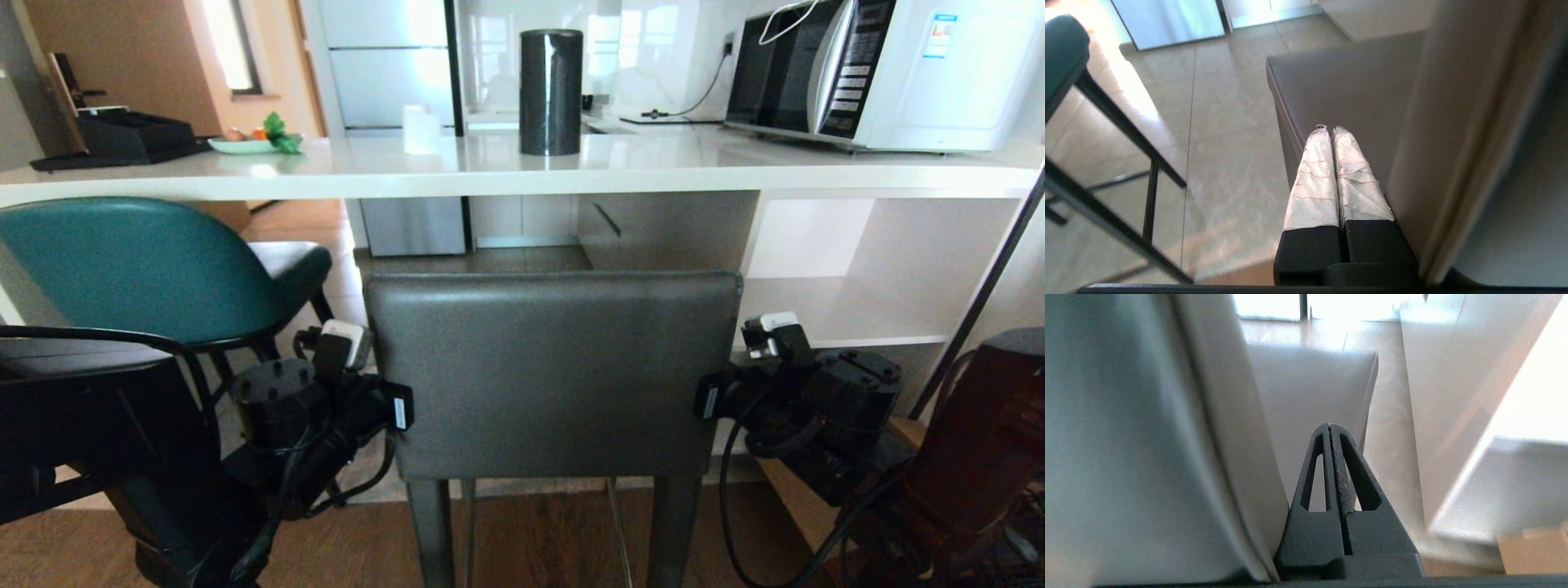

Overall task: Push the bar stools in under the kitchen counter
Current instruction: Push the gray chair back under the dining table

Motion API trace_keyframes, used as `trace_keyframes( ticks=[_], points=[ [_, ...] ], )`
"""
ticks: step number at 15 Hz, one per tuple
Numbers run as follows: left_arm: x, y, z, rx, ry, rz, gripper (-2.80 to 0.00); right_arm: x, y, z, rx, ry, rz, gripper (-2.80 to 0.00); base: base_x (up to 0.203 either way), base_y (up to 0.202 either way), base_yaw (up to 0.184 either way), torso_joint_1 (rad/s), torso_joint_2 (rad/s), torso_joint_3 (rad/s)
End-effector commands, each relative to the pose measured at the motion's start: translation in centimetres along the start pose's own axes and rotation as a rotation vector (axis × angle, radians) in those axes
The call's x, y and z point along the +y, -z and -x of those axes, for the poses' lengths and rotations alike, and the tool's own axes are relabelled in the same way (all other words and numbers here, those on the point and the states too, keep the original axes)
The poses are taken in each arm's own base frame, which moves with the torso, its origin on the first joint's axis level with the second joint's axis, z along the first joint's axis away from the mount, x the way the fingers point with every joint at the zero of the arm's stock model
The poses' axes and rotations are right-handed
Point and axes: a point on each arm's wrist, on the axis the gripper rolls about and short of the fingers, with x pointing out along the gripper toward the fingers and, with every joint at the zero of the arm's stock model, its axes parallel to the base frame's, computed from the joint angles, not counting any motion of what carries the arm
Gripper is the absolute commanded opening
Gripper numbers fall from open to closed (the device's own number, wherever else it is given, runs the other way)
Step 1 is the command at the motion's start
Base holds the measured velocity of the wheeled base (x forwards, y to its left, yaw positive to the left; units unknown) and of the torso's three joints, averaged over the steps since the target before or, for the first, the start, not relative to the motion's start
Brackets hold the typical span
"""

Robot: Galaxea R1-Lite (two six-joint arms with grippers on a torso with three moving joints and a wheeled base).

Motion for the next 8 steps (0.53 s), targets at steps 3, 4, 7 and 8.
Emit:
trace_keyframes(
  ticks=[3,4,7,8],
  points=[
    [0.01,-0.05,0.0,-0.003,-0.001,0.0,-2.8,0.0,0.02,-0.17,0.0,0.002,0.002,-2.8,0.179,0.0,0.003,0.003,0.0,0.001],
    [0.01,0.0,-0.01,-0.002,-0.001,0.0,-2.8,0.0,-0.03,-0.16,-0.002,0.002,0.002,-2.8,0.177,0.0,0.0,0.005,0.0,0.002],
    [0.01,-0.01,0.03,-0.002,0.0,0.0,-2.8,-0.01,0.16,0.08,0.009,0.001,0.001,-2.8,0.165,0.0,0.001,-0.001,0.0,0.004],
    [0.02,0.08,0.12,0.004,-0.001,-0.001,-2.8,-0.01,0.24,0.3,0.016,0.001,0.001,-2.8,0.054,0.0,0.004,0.007,0.0,0.001]
  ],
)
